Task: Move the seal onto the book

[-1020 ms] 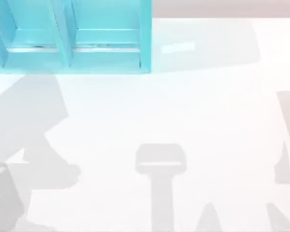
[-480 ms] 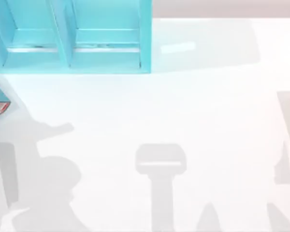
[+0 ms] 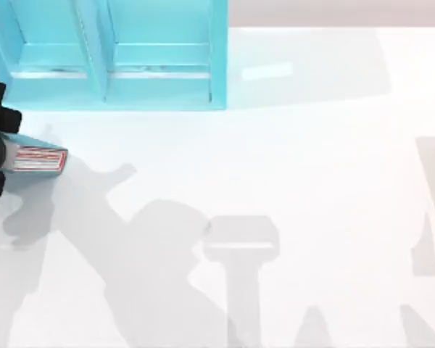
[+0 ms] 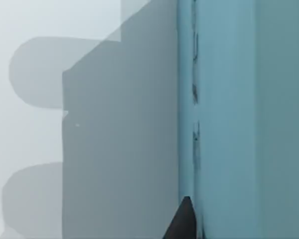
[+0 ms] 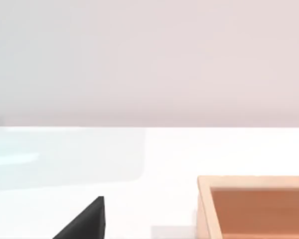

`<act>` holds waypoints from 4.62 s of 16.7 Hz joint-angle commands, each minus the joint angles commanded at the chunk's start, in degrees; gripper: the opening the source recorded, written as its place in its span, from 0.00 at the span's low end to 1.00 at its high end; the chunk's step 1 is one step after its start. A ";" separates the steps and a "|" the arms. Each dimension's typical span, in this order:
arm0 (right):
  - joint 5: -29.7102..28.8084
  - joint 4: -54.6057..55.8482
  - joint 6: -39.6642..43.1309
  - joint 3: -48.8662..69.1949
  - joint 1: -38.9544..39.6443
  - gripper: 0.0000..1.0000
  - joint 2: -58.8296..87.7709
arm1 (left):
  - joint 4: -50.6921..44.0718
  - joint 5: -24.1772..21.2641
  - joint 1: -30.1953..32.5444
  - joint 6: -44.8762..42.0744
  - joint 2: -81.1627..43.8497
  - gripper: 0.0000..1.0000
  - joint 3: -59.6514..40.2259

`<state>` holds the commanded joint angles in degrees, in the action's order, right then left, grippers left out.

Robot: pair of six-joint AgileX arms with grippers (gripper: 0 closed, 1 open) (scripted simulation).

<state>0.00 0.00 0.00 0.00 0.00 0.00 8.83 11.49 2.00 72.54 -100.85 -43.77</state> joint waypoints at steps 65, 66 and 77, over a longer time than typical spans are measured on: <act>0.00 0.00 0.00 0.00 0.00 1.00 0.00 | -22.37 61.86 68.58 77.37 -21.02 0.98 -27.40; 0.00 0.00 0.00 0.00 0.00 1.00 0.00 | -22.37 61.86 68.58 77.37 -21.02 1.00 -27.40; 0.00 0.00 0.00 0.00 0.00 1.00 0.00 | -24.02 61.87 69.33 79.31 -21.29 1.00 -28.12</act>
<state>0.00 0.00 0.00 0.00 0.00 0.00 -15.20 73.37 71.34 151.85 -122.14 -71.90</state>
